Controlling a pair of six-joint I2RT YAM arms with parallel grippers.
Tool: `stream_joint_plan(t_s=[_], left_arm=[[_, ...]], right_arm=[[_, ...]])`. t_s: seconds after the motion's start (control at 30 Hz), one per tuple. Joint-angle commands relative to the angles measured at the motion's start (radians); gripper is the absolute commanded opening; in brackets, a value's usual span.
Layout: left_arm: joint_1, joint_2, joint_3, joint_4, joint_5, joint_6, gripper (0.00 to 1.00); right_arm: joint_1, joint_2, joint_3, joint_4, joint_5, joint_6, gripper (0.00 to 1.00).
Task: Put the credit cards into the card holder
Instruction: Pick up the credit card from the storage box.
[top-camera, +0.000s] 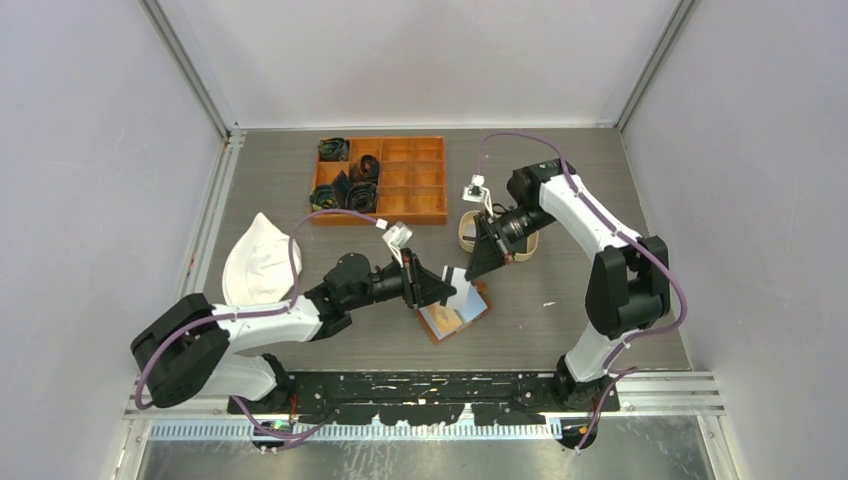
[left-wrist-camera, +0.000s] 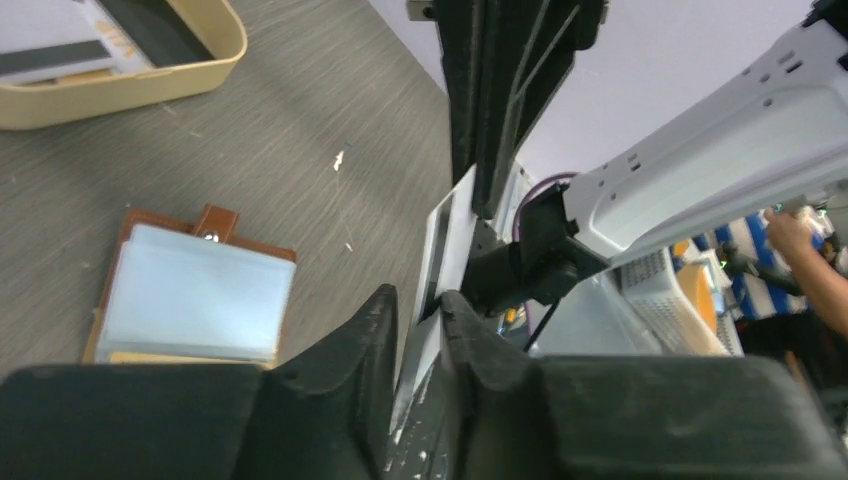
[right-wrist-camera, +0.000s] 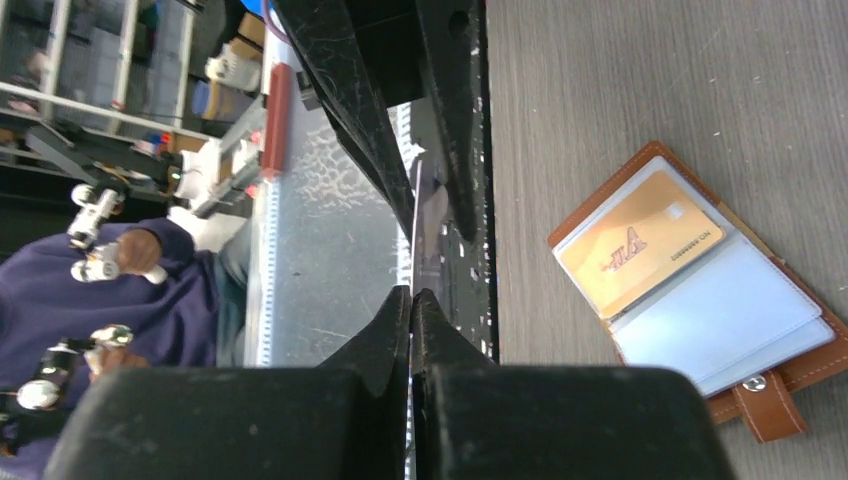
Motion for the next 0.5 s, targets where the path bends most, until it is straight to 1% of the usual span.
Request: stream_joint_plan(t_s=[0.0,0.03,0.1,0.17,0.27,0.37,0.47], left_arm=[[0.006,0.038,0.05,0.158,0.091,-0.029,0.03],[0.009,0.044,0.048,0.173,0.1,-0.036,0.0],[0.01,0.039,0.024,0.191,0.1,-0.044,0.0],[0.011,0.021,-0.003,0.183,0.087,-0.048,0.0],[0.01,-0.043,-0.064,0.168,0.083,-0.054,0.0],[0.01,-0.121,-0.131,0.155,0.056,-0.064,0.0],[0.011,-0.208,-0.173,0.097,0.03,-0.059,0.0]], right_arm=[[0.035,-0.131,-0.064,0.232,0.05,0.242,0.02],[0.045,-0.157,-0.09,0.304,0.072,0.303,0.06],[0.053,-0.227,-0.137,0.422,0.106,0.398,0.23],[0.054,-0.28,-0.161,0.48,0.134,0.432,0.41],[0.053,-0.347,-0.178,0.528,0.184,0.437,0.63],[0.053,-0.403,-0.209,0.586,0.24,0.437,0.75],[0.053,-0.462,-0.243,0.629,0.29,0.411,0.82]])
